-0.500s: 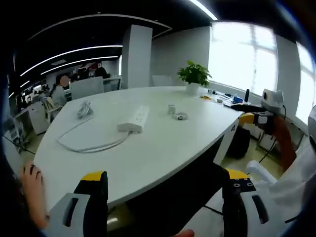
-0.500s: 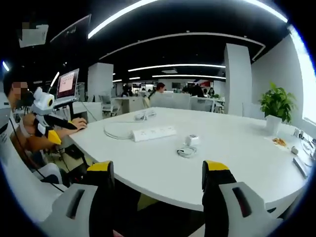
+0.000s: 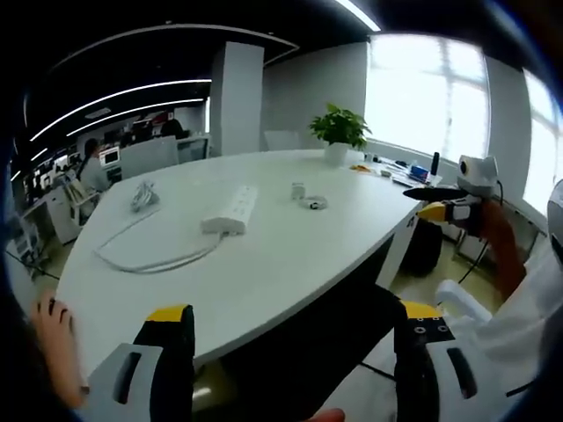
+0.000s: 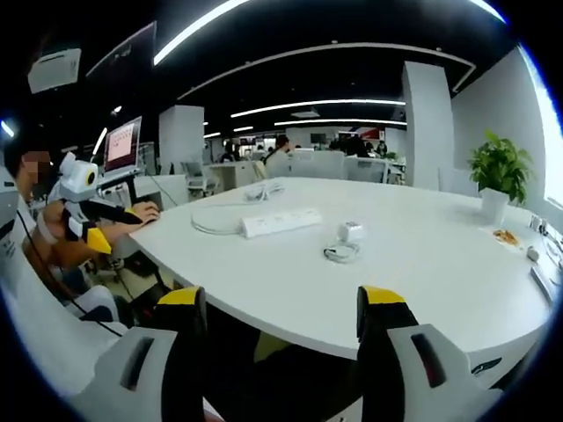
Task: Straighten the power strip on the desk, plug the charger into it
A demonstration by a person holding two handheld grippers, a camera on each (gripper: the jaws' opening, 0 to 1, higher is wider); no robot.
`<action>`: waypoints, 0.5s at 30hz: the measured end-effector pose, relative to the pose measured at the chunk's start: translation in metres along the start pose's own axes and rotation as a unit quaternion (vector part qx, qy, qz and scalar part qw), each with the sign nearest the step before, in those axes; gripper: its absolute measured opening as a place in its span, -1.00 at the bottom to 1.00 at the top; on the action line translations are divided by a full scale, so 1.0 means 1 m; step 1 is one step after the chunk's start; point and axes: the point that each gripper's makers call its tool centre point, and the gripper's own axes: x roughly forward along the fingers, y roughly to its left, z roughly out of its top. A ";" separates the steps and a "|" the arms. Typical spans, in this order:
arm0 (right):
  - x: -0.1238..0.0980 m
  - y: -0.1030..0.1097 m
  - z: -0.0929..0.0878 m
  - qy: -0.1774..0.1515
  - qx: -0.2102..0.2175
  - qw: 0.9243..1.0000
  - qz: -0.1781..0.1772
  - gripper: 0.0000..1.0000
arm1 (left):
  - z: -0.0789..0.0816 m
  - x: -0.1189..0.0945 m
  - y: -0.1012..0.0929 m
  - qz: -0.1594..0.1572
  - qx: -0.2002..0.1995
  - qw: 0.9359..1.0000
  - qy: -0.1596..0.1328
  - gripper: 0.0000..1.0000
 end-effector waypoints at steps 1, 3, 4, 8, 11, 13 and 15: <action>0.000 0.001 0.000 0.000 0.001 1.000 0.001 0.36 | 0.001 0.000 0.000 -0.001 -0.004 1.000 -0.003 0.91; 0.001 0.001 -0.001 0.000 0.002 1.000 0.003 0.36 | 0.002 0.000 0.000 -0.002 -0.008 1.000 -0.005 0.91; 0.001 0.001 -0.001 0.001 0.002 1.000 0.003 0.36 | 0.002 0.000 0.000 -0.001 -0.008 1.000 -0.005 0.92; 0.001 0.001 -0.001 0.006 -0.005 1.000 0.008 0.36 | 0.002 0.000 0.004 0.000 -0.006 1.000 -0.005 0.92; 0.003 -0.003 0.002 0.007 -0.007 1.000 0.007 0.36 | 0.006 0.001 0.005 -0.004 -0.010 1.000 -0.012 0.92; 0.006 -0.006 0.005 0.008 -0.010 1.000 0.006 0.36 | 0.010 0.002 0.008 -0.002 -0.011 1.000 -0.014 0.92; 0.010 -0.009 0.009 0.009 -0.013 1.000 0.006 0.36 | 0.015 0.003 0.011 0.001 -0.005 1.000 -0.012 0.92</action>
